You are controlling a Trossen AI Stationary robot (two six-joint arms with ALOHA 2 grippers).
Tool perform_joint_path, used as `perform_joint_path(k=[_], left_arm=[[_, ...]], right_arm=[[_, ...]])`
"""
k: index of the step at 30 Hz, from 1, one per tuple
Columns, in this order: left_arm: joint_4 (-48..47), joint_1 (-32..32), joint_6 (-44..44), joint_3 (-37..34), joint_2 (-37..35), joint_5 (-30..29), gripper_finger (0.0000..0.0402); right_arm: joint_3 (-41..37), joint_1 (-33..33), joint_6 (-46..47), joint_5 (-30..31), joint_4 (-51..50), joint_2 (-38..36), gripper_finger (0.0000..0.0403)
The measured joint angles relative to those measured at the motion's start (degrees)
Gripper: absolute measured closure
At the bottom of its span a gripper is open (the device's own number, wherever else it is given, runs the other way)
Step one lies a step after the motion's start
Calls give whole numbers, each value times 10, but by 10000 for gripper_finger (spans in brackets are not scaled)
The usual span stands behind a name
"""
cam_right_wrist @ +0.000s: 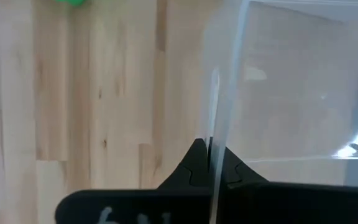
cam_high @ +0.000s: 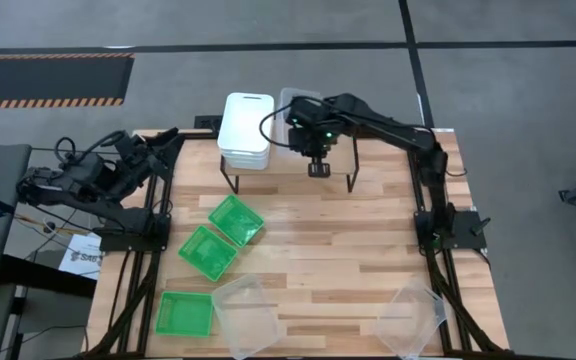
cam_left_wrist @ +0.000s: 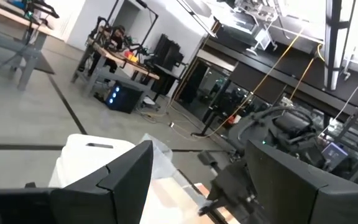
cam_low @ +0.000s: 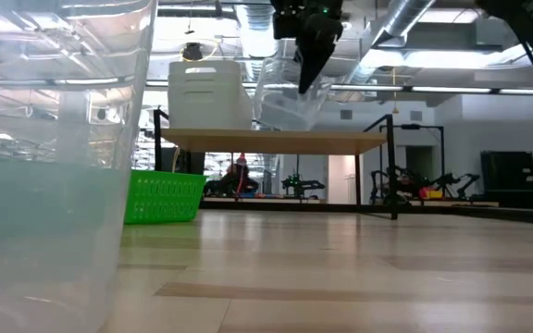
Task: Stack baskets on shelf by color
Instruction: Put the top transparent bin on the shelf
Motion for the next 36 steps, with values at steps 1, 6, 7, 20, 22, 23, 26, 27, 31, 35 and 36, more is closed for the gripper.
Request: perform_joint_path(k=[1, 6, 7, 20, 22, 23, 26, 27, 31, 35, 36], left_arm=[[0, 0, -2, 0, 0, -1, 157], [-3, 0, -7, 0, 0, -4, 157], [-3, 0, -7, 0, 0, -4, 157], [-3, 0, -13, 0, 0, -4, 157], [-3, 0, -10, 0, 0, -4, 157], [-3, 0, -10, 0, 0, -4, 157], [-3, 0, -10, 0, 0, -3, 157], [-3, 0, -10, 0, 0, -1, 157], [-3, 0, -9, 0, 0, 0, 157], [-3, 0, -9, 0, 0, 0, 157], [-3, 0, -9, 0, 0, 0, 157]], right_arm=[[2, 1, -6, 0, -3, 5, 402], [3, 1, -24, -1, 0, 14, 402], [4, 1, -25, -1, 7, 13, 402], [5, -3, -21, 0, 20, 31, 400], [4, -3, -16, 4, 15, 36, 400], [3, -3, -13, 4, 10, 37, 400], [4, -3, -9, 6, 15, 42, 391], [4, -3, -6, 8, 14, 43, 386], [4, -3, -2, 8, 15, 49, 354], [3, -3, 11, 8, 16, 49, 318], [3, -3, 11, 9, 17, 49, 310]])
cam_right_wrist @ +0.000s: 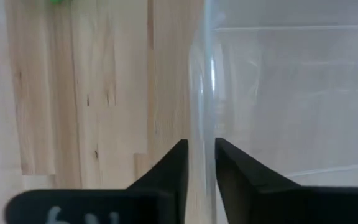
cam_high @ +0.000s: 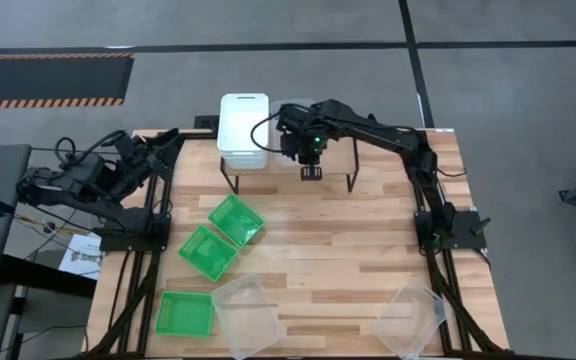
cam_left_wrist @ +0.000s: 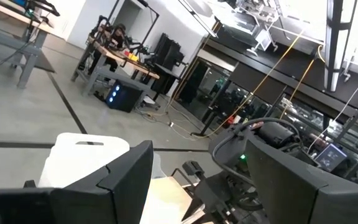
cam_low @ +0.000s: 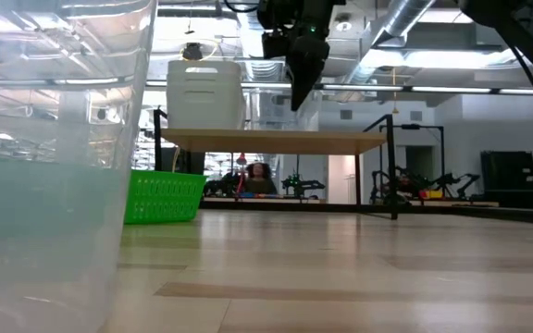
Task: Stack baskets on shelf by color
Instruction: Put the top transparent bin on the shelf
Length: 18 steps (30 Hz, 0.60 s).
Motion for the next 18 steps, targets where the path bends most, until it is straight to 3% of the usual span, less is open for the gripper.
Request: perform_joint_path(k=[9, 16, 18], left_arm=[[0, 0, 1, 0, 0, 0, 157], [0, 0, 2, 0, 0, 1, 157], [0, 0, 2, 0, 0, 1, 157]], right_arm=[[51, 6, 42, 0, -6, 0, 247], [57, 18, 107, 4, 8, -48, 234], [57, 17, 154, 30, 5, -65, 237]])
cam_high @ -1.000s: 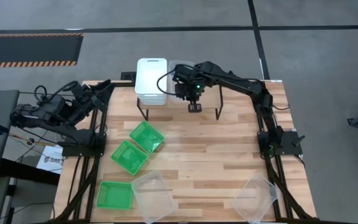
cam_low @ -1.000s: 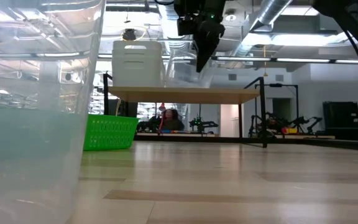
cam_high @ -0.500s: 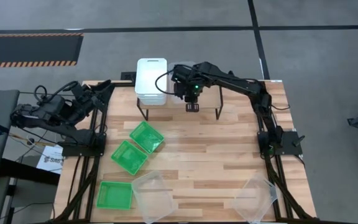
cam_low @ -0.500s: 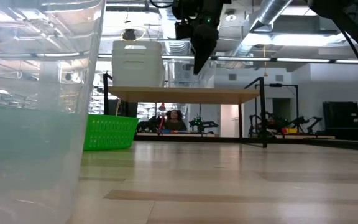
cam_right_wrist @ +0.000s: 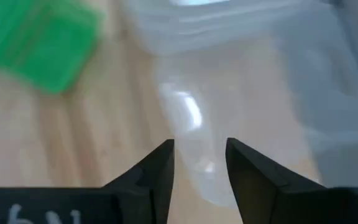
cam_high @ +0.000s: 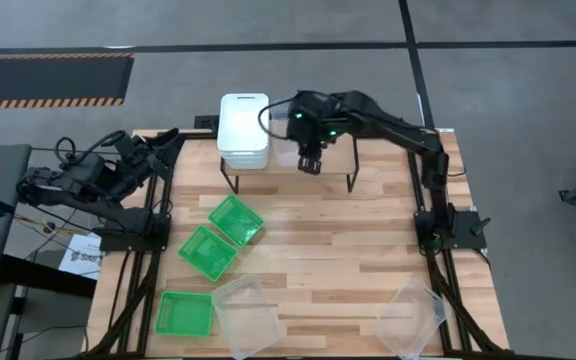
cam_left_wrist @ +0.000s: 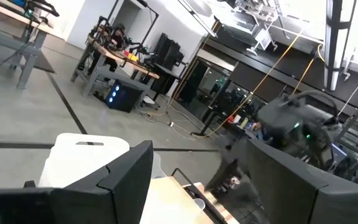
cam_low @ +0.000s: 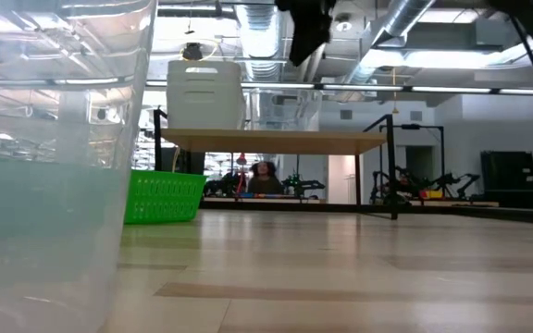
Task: Stack baskets on shelf by color
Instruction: Put the top transparent bin on the shelf
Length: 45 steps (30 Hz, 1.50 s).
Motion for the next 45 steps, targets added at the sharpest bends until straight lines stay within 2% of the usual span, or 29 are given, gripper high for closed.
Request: perform_joint_path(k=[5, 7, 14, 19, 26, 45], left_arm=[[0, 0, 0, 0, 0, 0, 157], [-1, 0, 0, 0, 0, 3, 157], [-1, 0, 0, 0, 0, 13, 157], [-1, 0, 0, 0, 0, 16, 157], [0, 0, -1, 0, 0, 33, 157], [0, 0, -34, 0, 0, 50, 157]], right_arm=[[0, -24, 119, 141, -23, -15, 254], [0, -45, 160, 158, -43, -9, 262], [-8, -105, 186, 131, -68, 27, 280], [-8, -117, 185, 81, -69, 30, 280], [-8, -115, 208, 59, -109, 30, 280], [-10, -92, 325, 31, -105, 30, 284]])
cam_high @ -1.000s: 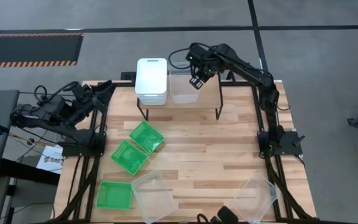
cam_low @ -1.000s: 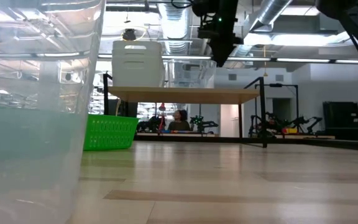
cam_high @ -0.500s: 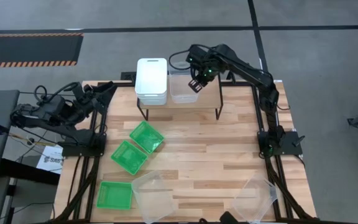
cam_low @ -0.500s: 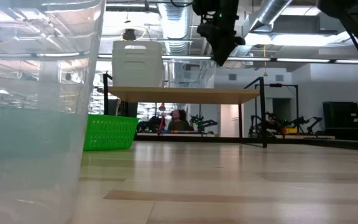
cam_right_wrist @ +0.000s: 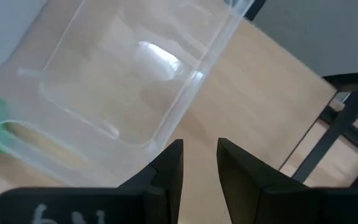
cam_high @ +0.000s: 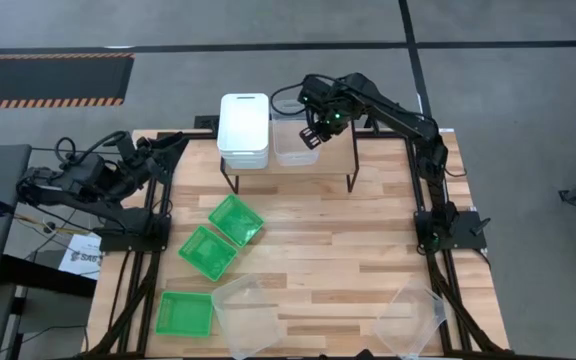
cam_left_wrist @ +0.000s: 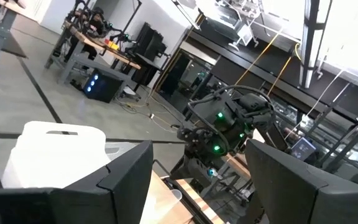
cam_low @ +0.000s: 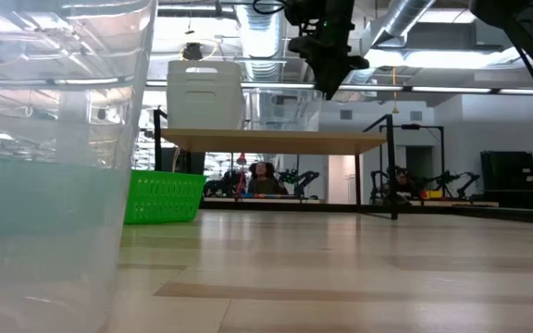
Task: Stack baskets on shelf by color
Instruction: Put the top transparent bin on the shelf
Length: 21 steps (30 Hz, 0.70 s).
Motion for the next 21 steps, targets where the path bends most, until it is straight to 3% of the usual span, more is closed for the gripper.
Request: perform_joint_path(k=[11, 21], left_arm=[[0, 0, 0, 0, 0, 0, 157], [0, 0, 5, 0, 0, -8, 157]], right_arm=[[0, 9, 20, 18, 0, 0, 284], [0, -26, 28, 47, 0, -1, 285]])
